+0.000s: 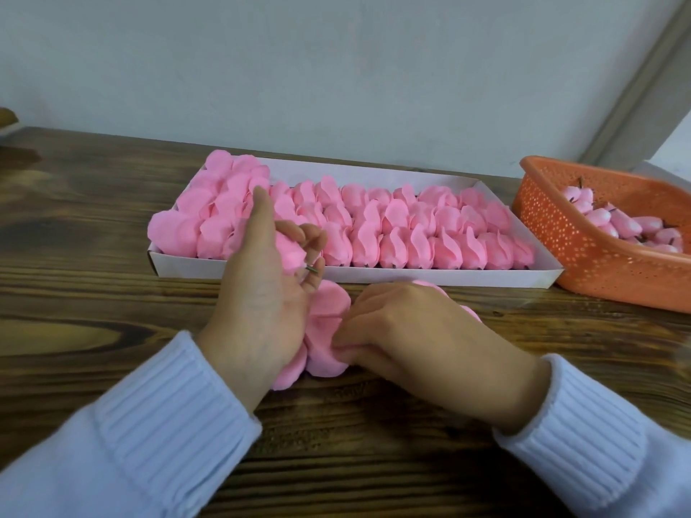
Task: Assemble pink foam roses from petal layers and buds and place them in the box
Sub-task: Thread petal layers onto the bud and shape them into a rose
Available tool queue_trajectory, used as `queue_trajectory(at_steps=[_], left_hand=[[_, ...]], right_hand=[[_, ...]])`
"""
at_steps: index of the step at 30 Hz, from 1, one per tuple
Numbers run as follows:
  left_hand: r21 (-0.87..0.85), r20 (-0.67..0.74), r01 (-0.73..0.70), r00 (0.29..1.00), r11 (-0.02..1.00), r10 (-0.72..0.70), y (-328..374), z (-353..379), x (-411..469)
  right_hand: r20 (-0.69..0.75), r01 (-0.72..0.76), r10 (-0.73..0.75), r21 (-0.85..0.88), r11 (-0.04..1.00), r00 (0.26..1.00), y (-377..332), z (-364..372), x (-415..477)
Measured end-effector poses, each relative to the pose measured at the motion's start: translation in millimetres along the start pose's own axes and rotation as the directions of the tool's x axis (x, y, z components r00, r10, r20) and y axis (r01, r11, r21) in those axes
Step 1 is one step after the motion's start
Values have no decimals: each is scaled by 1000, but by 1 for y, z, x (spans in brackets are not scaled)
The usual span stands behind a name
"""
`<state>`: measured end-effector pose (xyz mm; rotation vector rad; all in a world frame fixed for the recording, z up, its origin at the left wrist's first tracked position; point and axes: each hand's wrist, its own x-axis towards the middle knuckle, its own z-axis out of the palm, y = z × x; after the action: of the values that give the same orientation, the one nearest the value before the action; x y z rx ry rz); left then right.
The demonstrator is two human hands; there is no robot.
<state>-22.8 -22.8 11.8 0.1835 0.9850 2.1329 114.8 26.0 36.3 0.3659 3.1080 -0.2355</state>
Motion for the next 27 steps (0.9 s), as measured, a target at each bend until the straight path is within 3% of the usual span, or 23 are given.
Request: queue_trajectory(at_steps=[1, 4, 10, 14, 19, 27], left_hand=[[4, -2, -2, 1000, 1000, 2, -1, 0, 0], [7, -5, -10, 1000, 1000, 10, -2, -1, 1], [3, -4, -13, 1000, 1000, 13, -3, -1, 2], [17, -7, -7, 1000, 1000, 7, -4, -1, 2], [13, -9, 7, 1000, 1000, -7, -4, 0, 2], [-8, 5, 47, 999, 999, -47, -4, 0, 1]], right_hand=[[7, -2, 2, 26, 1000, 1000, 1, 0, 0], [-20, 28, -31, -131, 991, 999, 3, 4, -1], [-27, 50, -55, -160, 986, 998, 4, 5, -1], [26, 62, -61, -41, 997, 998, 5, 1, -1], [29, 112, -109, -144, 983, 994, 6, -1, -2], [37, 88, -87, -48, 995, 996, 11, 1, 1]])
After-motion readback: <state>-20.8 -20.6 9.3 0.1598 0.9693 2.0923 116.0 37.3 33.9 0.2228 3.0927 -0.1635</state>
